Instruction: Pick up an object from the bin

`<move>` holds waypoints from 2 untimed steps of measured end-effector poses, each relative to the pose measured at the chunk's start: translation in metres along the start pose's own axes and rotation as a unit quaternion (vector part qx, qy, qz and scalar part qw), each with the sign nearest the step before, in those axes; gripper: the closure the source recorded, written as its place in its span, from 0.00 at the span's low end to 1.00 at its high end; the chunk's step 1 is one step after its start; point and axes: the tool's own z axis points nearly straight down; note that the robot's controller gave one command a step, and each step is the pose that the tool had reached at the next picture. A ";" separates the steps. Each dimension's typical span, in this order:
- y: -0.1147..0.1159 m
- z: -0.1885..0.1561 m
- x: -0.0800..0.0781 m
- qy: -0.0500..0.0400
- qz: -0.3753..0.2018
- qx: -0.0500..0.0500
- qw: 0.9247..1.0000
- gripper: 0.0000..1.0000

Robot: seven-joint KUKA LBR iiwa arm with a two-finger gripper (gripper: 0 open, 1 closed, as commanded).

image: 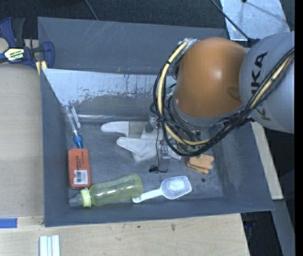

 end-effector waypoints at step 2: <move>-0.004 0.008 -0.010 -0.004 0.024 -0.001 1.000 0.00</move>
Offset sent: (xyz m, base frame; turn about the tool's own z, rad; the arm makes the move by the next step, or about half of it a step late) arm 0.0222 -0.0082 -0.0296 0.1188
